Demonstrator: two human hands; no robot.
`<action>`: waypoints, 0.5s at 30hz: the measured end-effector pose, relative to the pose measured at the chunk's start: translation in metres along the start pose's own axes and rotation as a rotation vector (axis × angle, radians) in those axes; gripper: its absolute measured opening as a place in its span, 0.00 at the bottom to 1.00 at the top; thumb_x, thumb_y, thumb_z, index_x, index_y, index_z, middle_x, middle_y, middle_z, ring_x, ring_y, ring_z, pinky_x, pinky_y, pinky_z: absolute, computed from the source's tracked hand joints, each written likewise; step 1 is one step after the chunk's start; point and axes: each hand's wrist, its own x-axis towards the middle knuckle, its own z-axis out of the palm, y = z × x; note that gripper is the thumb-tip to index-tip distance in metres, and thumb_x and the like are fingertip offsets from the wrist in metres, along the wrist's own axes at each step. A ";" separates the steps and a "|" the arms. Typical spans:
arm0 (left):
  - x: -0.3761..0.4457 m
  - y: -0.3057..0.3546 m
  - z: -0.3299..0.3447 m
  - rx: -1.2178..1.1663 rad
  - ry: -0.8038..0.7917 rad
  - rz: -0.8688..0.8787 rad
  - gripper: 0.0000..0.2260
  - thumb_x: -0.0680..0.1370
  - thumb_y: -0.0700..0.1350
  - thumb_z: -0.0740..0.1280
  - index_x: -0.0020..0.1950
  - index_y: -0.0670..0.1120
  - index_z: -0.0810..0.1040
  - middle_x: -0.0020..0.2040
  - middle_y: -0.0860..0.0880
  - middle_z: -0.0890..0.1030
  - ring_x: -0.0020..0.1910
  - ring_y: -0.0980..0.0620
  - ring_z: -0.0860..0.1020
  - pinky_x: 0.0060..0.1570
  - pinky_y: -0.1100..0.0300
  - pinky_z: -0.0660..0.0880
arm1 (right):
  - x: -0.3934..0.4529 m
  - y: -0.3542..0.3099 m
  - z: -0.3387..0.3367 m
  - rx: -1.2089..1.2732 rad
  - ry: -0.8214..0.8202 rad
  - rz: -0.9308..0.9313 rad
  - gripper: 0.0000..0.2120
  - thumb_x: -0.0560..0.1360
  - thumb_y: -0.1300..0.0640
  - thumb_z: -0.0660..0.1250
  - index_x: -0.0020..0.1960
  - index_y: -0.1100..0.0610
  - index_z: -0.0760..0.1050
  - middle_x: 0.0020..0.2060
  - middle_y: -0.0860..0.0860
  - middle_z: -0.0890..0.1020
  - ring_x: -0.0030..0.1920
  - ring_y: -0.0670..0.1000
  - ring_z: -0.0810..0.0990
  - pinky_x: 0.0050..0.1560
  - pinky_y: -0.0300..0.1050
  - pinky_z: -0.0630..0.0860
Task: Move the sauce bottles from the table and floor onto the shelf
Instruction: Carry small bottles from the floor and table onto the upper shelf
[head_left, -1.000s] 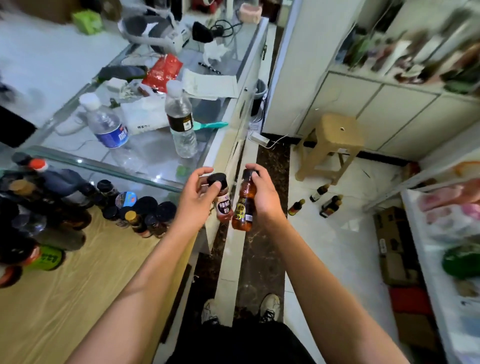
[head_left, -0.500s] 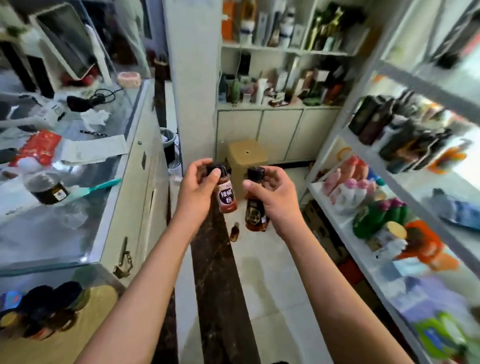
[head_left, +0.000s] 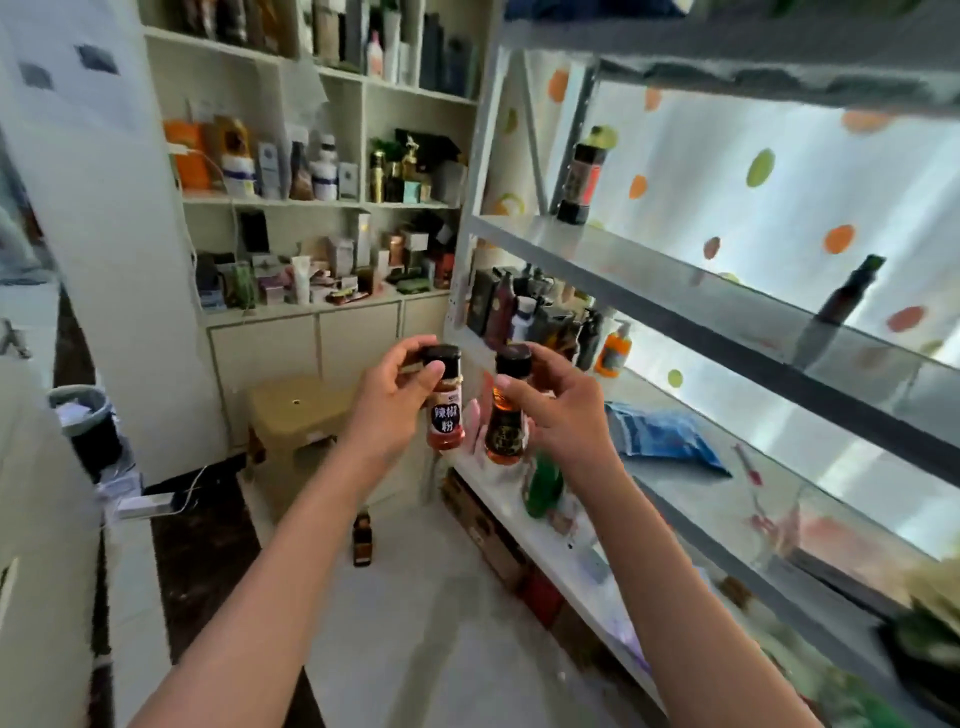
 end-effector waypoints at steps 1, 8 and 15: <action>0.006 0.003 0.019 0.004 -0.022 0.014 0.11 0.80 0.43 0.64 0.60 0.56 0.76 0.54 0.52 0.81 0.52 0.51 0.81 0.50 0.54 0.80 | 0.004 0.002 -0.018 -0.032 0.025 -0.011 0.14 0.74 0.61 0.74 0.59 0.54 0.81 0.45 0.47 0.85 0.44 0.40 0.81 0.47 0.34 0.76; 0.041 0.019 0.135 -0.046 -0.212 0.093 0.10 0.80 0.41 0.64 0.60 0.50 0.76 0.53 0.52 0.82 0.47 0.57 0.83 0.41 0.64 0.78 | 0.020 0.013 -0.125 -0.144 0.289 -0.048 0.13 0.72 0.55 0.76 0.55 0.45 0.81 0.46 0.44 0.85 0.43 0.41 0.80 0.48 0.42 0.79; 0.091 0.025 0.261 -0.007 -0.446 0.257 0.09 0.78 0.39 0.67 0.58 0.48 0.77 0.51 0.54 0.82 0.49 0.63 0.79 0.46 0.62 0.75 | 0.042 0.028 -0.216 -0.230 0.498 -0.037 0.12 0.73 0.54 0.75 0.54 0.43 0.81 0.46 0.40 0.85 0.43 0.40 0.81 0.46 0.46 0.80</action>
